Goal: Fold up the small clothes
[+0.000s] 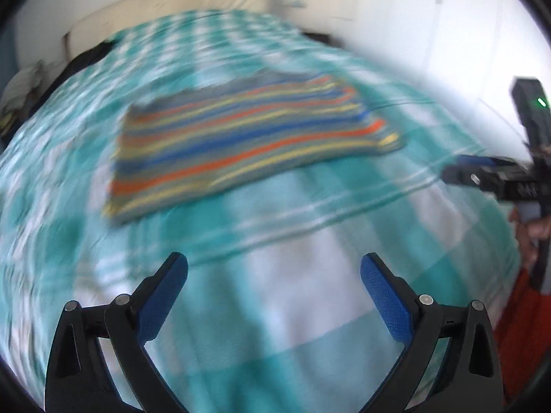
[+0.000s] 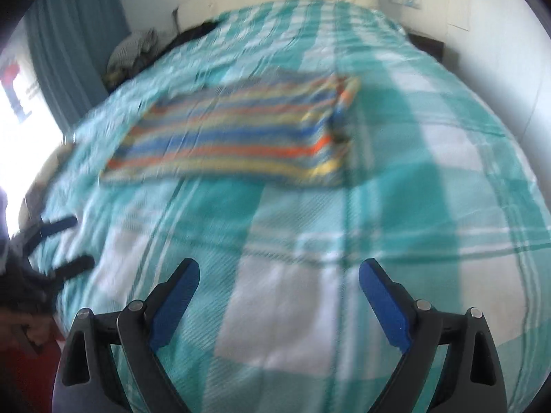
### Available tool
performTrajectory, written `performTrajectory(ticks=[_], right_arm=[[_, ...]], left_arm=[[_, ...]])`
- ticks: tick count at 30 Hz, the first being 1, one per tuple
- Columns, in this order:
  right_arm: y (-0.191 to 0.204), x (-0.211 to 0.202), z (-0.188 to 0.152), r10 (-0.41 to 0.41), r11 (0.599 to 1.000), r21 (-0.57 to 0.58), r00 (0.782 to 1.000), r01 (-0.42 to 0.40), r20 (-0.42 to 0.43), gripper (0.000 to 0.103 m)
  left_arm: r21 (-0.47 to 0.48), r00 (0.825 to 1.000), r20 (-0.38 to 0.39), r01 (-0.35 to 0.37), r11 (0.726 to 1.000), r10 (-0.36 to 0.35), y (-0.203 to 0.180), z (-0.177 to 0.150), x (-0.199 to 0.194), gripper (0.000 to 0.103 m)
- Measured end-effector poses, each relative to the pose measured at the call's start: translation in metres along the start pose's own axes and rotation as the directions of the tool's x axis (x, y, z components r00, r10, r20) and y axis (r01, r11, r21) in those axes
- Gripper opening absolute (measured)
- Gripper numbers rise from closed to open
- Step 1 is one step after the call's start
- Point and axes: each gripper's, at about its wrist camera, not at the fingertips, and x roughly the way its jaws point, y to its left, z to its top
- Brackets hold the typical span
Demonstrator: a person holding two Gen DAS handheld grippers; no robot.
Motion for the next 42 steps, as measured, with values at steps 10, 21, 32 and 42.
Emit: performTrajectory(ticks=[10, 21, 32, 42], right_arm=[[-0.120, 0.053, 0.117, 0.252, 0.942, 0.243, 0.966, -0.230, -0.062, 0.078], [-0.103, 0.201, 0.230, 0.355, 0.922, 0.253, 0.898, -0.291, -0.260, 0.029], [0.006, 0.143, 0.287, 0.337, 0.941, 0.030, 0.916, -0.338, -0.217, 0.008], [0.221, 0.221, 0.274, 0.377, 0.893, -0.140, 0.880, -0.428, -0.288, 0.008]], left_arm=[[0.196, 0.992, -0.101, 0.096, 0.976, -0.078, -0.119, 0.107, 0.149, 0.093], [0.264, 0.999, -0.034, 0.000, 0.964, 0.009, -0.140, 0.108, 0.162, 0.010], [-0.248, 0.980, 0.155, 0.160, 0.956, -0.124, 0.020, 0.088, 0.038, 0.008], [-0.572, 0.998, 0.059, 0.028, 0.820, 0.007, 0.162, 0.013, 0.020, 0.012]])
